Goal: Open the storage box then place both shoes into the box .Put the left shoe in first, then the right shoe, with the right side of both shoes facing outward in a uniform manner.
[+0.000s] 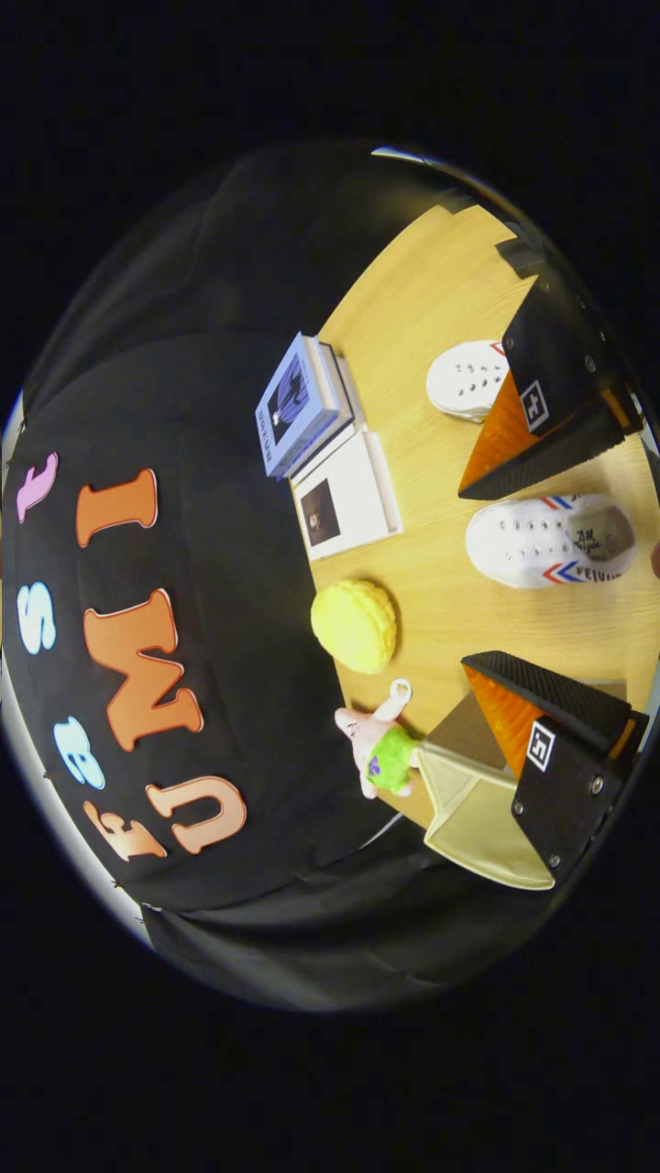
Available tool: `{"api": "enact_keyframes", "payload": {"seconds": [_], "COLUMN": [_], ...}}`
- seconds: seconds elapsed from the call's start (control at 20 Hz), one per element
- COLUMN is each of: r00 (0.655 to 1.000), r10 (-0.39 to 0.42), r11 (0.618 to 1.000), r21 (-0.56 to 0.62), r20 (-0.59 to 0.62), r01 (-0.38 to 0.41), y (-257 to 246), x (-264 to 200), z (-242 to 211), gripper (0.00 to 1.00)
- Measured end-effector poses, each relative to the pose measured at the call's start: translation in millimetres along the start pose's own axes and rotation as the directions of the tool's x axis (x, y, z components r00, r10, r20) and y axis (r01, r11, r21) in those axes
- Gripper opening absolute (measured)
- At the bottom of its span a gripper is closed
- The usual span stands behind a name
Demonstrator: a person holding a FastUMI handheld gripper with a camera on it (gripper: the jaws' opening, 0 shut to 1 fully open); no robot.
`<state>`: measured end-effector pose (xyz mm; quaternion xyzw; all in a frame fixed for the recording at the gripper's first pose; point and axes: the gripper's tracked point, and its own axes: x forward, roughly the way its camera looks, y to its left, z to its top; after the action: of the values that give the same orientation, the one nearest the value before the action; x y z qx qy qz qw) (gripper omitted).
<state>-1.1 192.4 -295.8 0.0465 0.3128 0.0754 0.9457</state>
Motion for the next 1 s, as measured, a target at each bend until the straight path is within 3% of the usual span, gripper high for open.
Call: {"api": "enact_keyframes", "payload": {"seconds": [0.3, 0.75, 1.0], "r00": [0.994, 0.965, 0.956], "r10": [-0.061, -0.108, -0.091], "r11": [0.998, 0.992, 0.993], "r21": [0.019, 0.044, 0.050], "r20": [-0.095, -0.241, -0.278], "r01": [0.063, 0.122, 0.109], "y": [-34.9, -53.9, -48.6], "x": [12.0, 25.1, 30.9], "z": [-52.4, -111.9, -125.1], "gripper": [0.97, 0.82, 0.72]}}
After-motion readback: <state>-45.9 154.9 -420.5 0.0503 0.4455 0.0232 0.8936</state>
